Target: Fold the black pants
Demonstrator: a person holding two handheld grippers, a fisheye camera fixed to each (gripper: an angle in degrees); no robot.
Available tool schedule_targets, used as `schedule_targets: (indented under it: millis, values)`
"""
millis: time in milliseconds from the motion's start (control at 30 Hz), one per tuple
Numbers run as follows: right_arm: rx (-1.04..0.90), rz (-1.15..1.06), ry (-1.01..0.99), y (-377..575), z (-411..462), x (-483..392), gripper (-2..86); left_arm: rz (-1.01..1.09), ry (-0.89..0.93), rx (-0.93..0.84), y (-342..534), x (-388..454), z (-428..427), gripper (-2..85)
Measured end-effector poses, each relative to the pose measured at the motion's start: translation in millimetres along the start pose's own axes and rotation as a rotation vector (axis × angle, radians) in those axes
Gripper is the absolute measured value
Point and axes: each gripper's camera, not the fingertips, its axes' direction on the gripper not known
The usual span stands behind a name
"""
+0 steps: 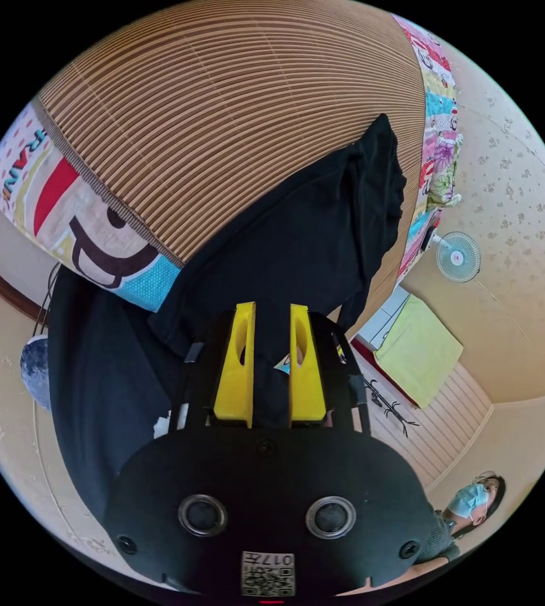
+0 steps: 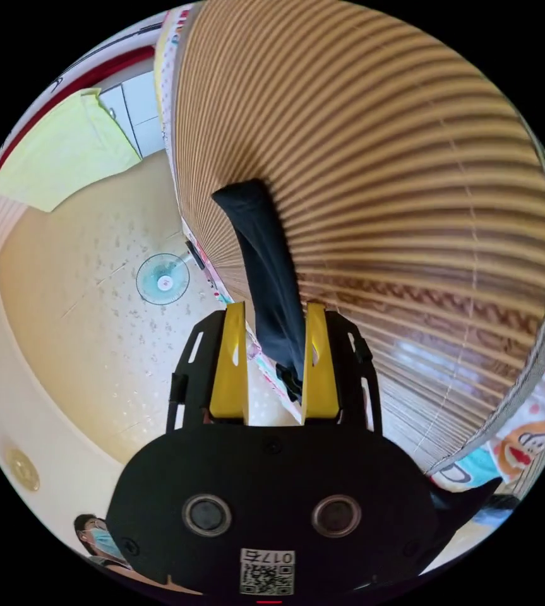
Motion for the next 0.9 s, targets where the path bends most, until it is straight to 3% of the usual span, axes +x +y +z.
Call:
schedule_targets:
  millis: [167,300,400,600,700,767,900]
  values:
    - [-0.024,-0.073,0.153,-39.3,13.0,-12.9,3.9,0.034,0.012,0.013,-3.7,11.1,-7.2,8.7]
    - [-0.136,-0.336,0.032,-35.8,56.4,-54.0,2.8,0.037,-0.02,0.003,-7.5,13.9,-8.1,8.7]
    - [-0.338,-0.596,0.002,0.9,119.1,-104.1,2.6,0.034,-0.044,-0.013,-11.5,13.1,-5.2,8.7]
    - [-0.779,-1.108,-0.039,172.6,253.0,-168.4,2.8,0.041,-0.086,-0.024,-18.8,13.3,-4.2,8.7]
    - [-1.024,-1.222,-0.031,264.0,319.7,-140.5,3.3,0.041,-0.083,-0.023,-24.6,13.1,-6.8,8.8]
    - [-1.167,-1.249,0.101,310.3,368.7,-83.4,4.1,0.045,-0.084,-0.012,-28.2,14.1,-10.7,9.2]
    - [-1.21,-1.119,0.303,301.3,389.5,11.5,6.2,0.07,-0.131,-0.008,-32.8,15.2,-18.0,10.0]
